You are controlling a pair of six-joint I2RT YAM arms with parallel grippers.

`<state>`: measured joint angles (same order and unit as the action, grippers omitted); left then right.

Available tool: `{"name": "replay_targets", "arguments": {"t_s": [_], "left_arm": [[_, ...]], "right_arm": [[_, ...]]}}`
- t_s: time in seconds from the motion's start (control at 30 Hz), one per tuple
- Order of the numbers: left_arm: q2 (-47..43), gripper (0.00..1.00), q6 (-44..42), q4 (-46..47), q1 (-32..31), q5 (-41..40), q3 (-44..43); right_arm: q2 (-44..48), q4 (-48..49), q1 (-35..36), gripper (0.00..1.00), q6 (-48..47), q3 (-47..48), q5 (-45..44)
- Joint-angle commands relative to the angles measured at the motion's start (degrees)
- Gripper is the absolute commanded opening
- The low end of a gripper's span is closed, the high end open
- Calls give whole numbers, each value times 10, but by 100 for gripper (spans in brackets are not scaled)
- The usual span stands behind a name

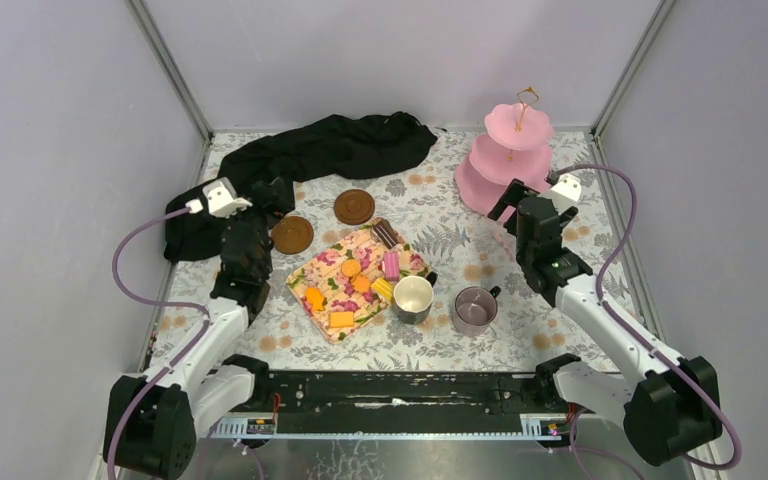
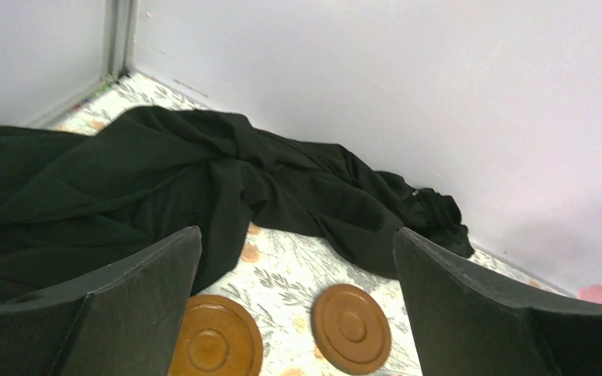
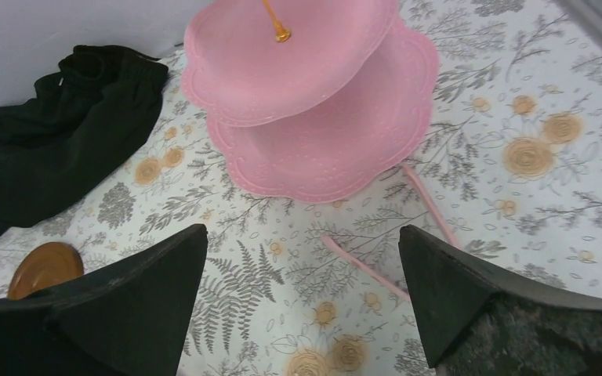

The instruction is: Serve the afternoon tea

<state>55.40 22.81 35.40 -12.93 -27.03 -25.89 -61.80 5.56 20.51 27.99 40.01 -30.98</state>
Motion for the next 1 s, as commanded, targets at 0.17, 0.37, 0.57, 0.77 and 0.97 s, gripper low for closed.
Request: {"name": "replay_targets", "arguments": {"t_s": [0.17,0.37,0.57,0.77,0.97], "left_arm": [[-1,100,76,-187,-25,98,-70],[25,100,62,-264,-78,129,-120],[43,100,31,-333,-154,123,-144],[59,97,4,-384,-208,155,-172],[81,91,-24,-452,-235,257,-212]], "right_arm": [[71,-61,19,99,-48,-4,-43],[89,-127,29,95,-27,-2,-27],[132,-160,70,87,17,-30,-24],[121,-200,110,85,56,-21,-51],[93,-251,132,85,104,-3,-90]]}}
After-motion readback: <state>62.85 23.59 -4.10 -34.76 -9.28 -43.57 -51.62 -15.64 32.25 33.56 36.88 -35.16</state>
